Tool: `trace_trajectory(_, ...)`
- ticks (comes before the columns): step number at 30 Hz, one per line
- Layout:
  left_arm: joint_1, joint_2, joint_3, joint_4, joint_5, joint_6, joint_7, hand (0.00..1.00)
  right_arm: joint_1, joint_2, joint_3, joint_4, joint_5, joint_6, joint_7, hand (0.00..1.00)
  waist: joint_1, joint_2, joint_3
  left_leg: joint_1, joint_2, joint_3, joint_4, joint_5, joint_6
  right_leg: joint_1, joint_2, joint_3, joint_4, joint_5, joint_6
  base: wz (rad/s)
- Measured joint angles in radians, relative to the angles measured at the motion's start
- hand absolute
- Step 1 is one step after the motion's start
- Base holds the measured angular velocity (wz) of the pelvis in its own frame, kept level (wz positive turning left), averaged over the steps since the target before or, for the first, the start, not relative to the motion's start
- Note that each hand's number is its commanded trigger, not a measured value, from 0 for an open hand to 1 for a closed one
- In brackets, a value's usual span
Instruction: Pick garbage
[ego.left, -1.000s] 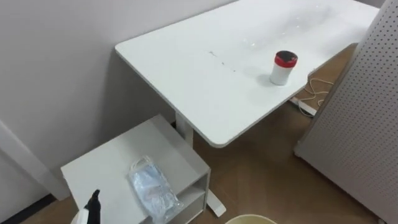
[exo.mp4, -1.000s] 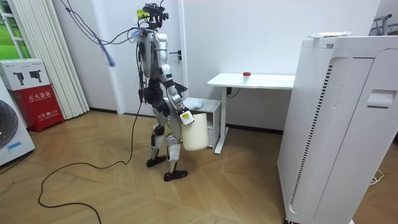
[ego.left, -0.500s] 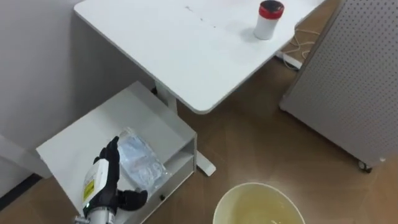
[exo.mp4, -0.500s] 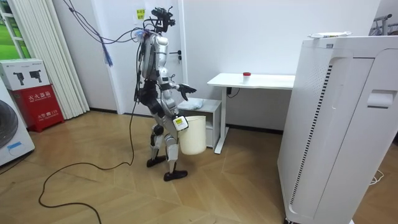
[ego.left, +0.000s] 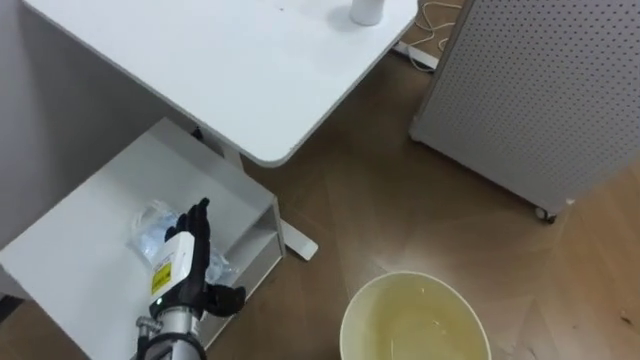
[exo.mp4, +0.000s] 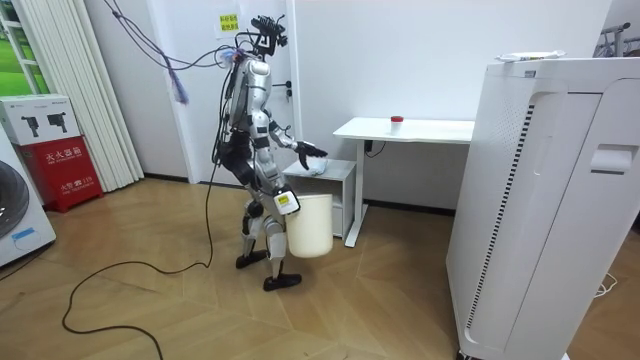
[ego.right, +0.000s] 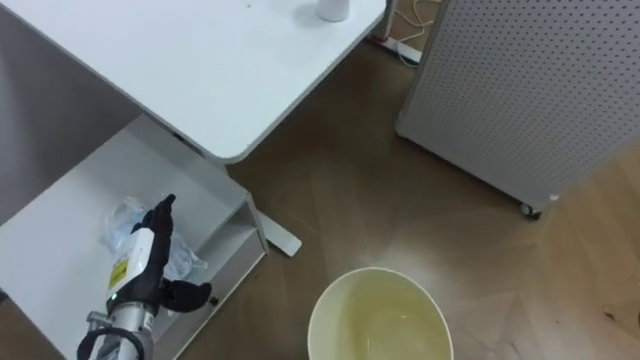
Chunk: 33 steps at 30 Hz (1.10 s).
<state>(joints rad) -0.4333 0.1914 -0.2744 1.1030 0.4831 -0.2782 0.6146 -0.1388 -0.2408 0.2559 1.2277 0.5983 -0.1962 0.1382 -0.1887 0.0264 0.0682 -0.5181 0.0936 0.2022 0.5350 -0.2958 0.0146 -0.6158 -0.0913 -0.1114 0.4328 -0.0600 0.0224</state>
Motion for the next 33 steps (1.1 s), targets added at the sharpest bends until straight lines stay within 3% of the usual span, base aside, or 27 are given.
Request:
trace_trajectory(2,-0.004,0.001,-0.019,0.013,0.000,0.005,0.000,0.00,0.000,-0.002,0.008,-0.004,0.014,0.003,-0.010,1.00,0.000,0.000,0.0010,-0.007,0.001,0.005,0.000,0.000,-0.003,-0.014,0.003,0.007,0.003,0.001,-0.001,-0.14)
trace_trajectory(5,-0.038,0.000,-0.026,0.060,0.001,0.017,-0.012,0.00,-0.014,-0.001,0.018,-0.010,0.025,0.004,-0.019,1.00,-0.009,-0.003,0.0134,-0.020,0.002,0.017,0.003,0.000,-0.003,-0.037,0.006,0.022,0.016,0.001,-0.002,-0.10)
trace_trajectory(11,-0.097,0.007,-0.026,0.137,0.001,0.041,-0.046,0.00,-0.028,0.000,0.030,-0.024,0.026,0.010,-0.029,1.00,-0.031,-0.006,0.0160,-0.050,0.004,0.020,0.013,0.000,-0.003,-0.064,0.007,0.026,0.019,0.001,-0.002,-0.02)
trace_trajectory(13,-0.098,0.014,-0.026,0.140,0.001,0.068,-0.078,0.00,-0.033,0.001,0.030,-0.026,0.024,0.019,-0.031,1.00,-0.031,-0.011,0.0186,-0.055,0.004,0.016,0.017,0.000,-0.003,-0.067,0.007,0.025,0.018,0.001,-0.002,0.04)
trace_trajectory(23,-0.098,0.028,-0.026,0.175,0.081,0.155,-0.125,0.00,-0.037,0.002,0.030,-0.027,0.025,0.031,-0.052,1.00,-0.029,-0.011,0.0183,-0.061,0.001,0.013,0.011,0.000,-0.002,-0.071,0.004,0.019,0.014,0.001,-0.001,0.02)
trace_trajectory(33,-0.098,0.030,-0.047,0.174,0.139,0.174,-0.100,0.00,-0.037,0.000,0.046,-0.027,0.040,0.032,-0.062,1.00,-0.029,-0.013,0.0166,-0.061,0.000,0.011,0.021,0.001,-0.002,-0.070,0.002,0.019,0.014,0.001,-0.001,0.00)
